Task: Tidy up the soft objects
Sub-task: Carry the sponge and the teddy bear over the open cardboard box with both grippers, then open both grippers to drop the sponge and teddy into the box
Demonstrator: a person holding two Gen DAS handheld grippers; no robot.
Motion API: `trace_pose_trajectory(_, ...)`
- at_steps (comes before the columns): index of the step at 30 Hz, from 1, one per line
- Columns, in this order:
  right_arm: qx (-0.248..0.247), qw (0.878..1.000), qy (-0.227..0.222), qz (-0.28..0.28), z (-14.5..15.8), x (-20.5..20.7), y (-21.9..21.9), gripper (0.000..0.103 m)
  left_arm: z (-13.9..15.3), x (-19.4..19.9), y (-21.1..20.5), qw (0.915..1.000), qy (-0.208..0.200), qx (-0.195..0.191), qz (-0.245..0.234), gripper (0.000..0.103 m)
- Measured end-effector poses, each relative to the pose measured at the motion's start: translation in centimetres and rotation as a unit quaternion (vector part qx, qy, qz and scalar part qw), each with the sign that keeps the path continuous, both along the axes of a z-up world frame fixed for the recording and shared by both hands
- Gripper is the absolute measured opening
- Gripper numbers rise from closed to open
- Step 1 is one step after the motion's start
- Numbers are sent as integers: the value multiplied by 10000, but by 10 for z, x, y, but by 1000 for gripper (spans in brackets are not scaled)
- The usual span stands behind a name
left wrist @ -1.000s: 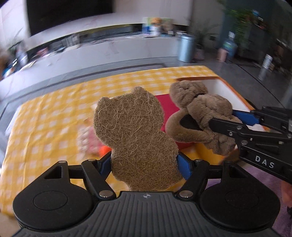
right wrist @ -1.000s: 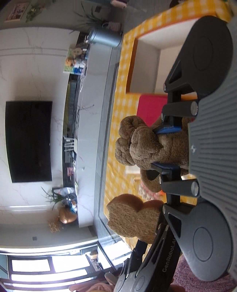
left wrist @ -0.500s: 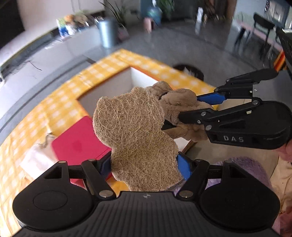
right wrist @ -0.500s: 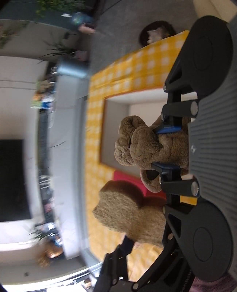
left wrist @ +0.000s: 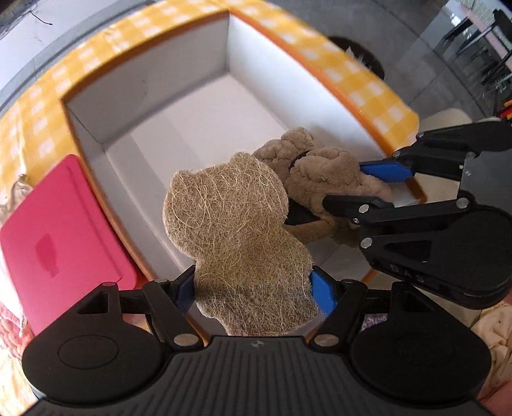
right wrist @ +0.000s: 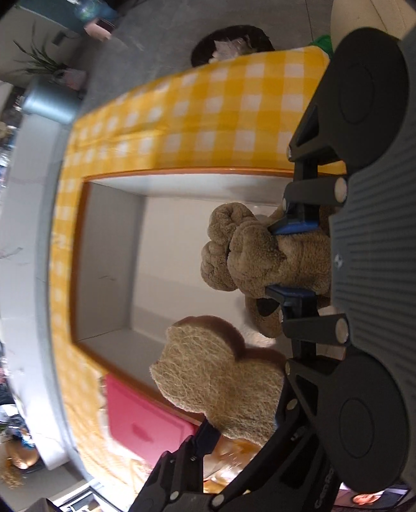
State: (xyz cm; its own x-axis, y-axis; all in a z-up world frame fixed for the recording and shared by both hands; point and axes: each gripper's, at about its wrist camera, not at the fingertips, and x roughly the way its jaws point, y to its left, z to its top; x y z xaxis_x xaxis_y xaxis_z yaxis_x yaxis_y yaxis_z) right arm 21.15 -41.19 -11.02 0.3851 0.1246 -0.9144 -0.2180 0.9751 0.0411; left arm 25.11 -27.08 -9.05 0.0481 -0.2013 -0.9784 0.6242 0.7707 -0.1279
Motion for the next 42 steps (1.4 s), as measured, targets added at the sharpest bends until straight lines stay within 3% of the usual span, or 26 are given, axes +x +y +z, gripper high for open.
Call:
trace_pose_trajectory(5,223,9990,374,33,-15,16,-10,37,-22,9,-12,9995,255,196,-55,86)
trace_pose_trajectory(8,234,9988,413,87,-19,18,-10,40,-28,10,-17,9995,153,224,-158,89)
trace_pose_trajectory(16,256,9988,422,-64,-15,16,-13,54,-21,1,-9,9997,205,121,-108,92)
trace_pose_trajectory(20,304,9987,364,-172,-9,13,-17,54,-12,0,-3,9999,72,56,-49,94)
trace_pose_trajectory(25,248,9991,268,-211,0,3,-14,53,-3,-6,9,10000,-26,-13,10,94)
trace_pose_trajectory(26,256,9991,247,-214,2,1,-12,52,2,-7,12,10000,-72,-21,26,89)
trace_pose_trajectory(29,337,9990,203,-220,6,-7,-7,45,18,-12,21,9996,-226,-164,99,78)
trace_pose_trajectory(36,529,9983,247,-49,4,-17,24,24,43,-35,51,9958,-751,-406,338,72)
trace_pose_trajectory(42,489,9987,-109,-117,25,-33,48,26,71,-66,92,9856,-1331,-879,570,68)
